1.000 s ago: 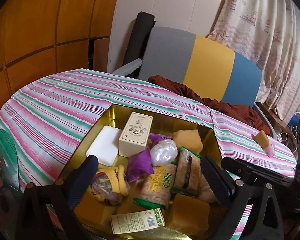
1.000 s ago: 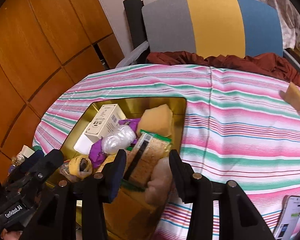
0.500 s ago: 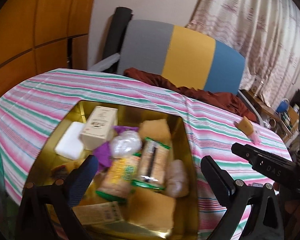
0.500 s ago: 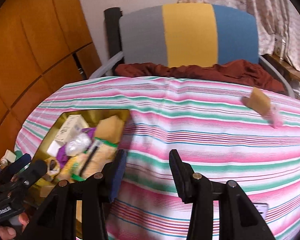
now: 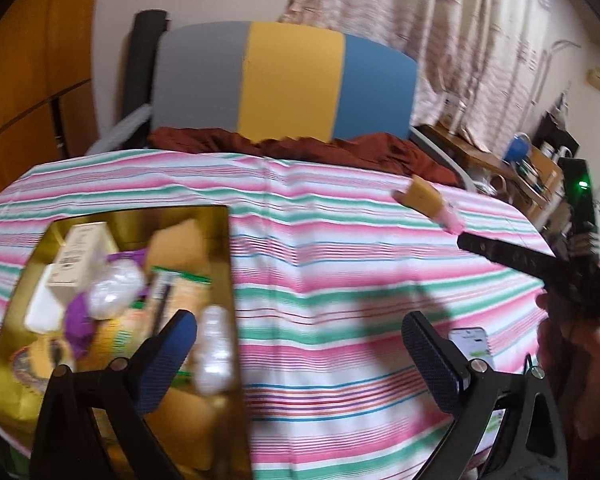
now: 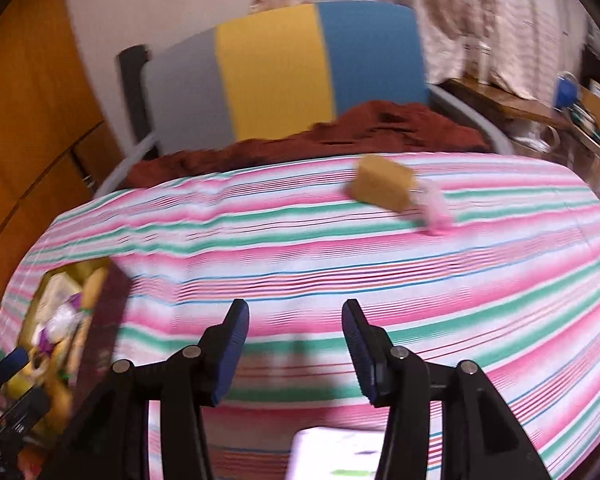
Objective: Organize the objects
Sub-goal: 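Move right gripper to the clear pink plastic container and grasp it, then grasp the yellow sponge with the left gripper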
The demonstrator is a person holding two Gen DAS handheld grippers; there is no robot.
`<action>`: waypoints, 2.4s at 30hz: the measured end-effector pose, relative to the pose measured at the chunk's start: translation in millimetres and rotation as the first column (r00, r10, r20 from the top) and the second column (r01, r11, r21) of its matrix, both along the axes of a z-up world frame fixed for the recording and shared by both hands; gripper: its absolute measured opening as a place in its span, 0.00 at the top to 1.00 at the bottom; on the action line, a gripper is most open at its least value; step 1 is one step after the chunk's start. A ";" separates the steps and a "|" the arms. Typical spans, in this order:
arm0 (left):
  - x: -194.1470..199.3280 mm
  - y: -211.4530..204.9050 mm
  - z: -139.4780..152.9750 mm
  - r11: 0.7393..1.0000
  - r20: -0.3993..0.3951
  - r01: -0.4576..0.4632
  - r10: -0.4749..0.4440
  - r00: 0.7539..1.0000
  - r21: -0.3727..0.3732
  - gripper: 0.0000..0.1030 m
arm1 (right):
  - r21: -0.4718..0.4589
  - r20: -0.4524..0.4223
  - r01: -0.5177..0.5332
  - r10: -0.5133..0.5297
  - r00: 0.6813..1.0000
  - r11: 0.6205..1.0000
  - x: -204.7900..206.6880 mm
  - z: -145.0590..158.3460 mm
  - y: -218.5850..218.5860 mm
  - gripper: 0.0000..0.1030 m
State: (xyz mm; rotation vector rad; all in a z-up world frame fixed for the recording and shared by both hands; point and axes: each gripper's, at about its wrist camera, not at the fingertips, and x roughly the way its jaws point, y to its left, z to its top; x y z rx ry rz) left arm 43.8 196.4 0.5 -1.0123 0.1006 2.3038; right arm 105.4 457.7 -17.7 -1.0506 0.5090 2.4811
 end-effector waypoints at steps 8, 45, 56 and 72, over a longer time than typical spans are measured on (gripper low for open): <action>11.3 35.9 -12.3 0.996 0.039 0.082 -0.081 0.996 -0.031 0.00 | -0.080 0.039 0.130 -0.127 0.991 0.988 1.5 -41.8 107.7 0.51; -60.0 200.1 -38.4 0.978 0.069 0.163 -0.155 0.985 -0.128 0.00 | 0.007 -0.097 0.276 -0.274 0.957 0.961 20.2 -75.0 158.5 0.61; -104.8 314.7 -51.5 0.955 0.005 0.242 -0.244 0.970 -0.169 0.00 | 0.102 -0.101 0.306 -0.296 0.950 0.946 17.6 -71.5 150.8 0.63; -119.4 414.4 -66.2 0.900 -0.084 0.306 -0.347 0.934 -0.310 0.00 | 0.015 -0.058 0.325 -0.323 0.945 0.946 17.9 -84.3 163.2 0.55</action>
